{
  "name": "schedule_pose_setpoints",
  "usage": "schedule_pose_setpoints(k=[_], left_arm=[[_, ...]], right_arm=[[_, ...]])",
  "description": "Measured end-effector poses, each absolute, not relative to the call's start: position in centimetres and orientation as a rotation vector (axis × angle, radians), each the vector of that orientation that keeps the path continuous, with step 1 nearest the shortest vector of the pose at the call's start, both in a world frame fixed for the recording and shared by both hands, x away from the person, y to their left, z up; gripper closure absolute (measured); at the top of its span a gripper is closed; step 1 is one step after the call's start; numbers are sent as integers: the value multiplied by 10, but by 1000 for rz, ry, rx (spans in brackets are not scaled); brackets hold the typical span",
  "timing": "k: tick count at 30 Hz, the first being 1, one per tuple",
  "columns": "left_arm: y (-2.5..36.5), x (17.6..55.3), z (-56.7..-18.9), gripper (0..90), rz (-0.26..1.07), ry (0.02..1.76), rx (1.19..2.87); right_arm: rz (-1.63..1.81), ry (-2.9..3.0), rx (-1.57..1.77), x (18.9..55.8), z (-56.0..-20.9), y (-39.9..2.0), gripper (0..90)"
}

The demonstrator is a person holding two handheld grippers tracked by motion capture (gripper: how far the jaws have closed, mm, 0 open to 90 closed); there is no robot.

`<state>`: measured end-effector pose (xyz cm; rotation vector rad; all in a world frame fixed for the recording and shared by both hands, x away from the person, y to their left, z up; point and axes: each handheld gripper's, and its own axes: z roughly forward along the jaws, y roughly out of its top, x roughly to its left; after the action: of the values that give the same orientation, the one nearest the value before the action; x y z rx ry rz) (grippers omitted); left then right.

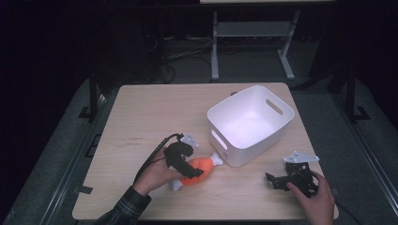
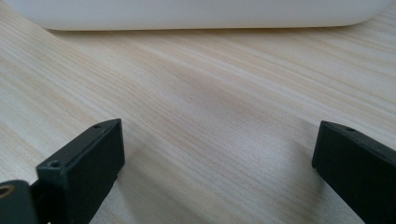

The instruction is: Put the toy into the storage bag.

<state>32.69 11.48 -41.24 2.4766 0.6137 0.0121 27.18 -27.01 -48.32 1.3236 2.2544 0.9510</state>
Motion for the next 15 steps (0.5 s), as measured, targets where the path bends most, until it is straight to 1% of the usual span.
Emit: schedule_pose_setpoints(k=[7, 8, 15], left_arm=[[110, 324, -418, 128, 19, 570, 2523], [108, 323, -419, 128, 15, 587, 2507], [104, 323, -427, 128, 33, 587, 2541]], right_arm=[[951, 2254, 1324, 272, -483, -270, 19], [952, 2254, 1324, 272, -483, -270, 19], [951, 2254, 1324, 272, -483, -270, 19]])
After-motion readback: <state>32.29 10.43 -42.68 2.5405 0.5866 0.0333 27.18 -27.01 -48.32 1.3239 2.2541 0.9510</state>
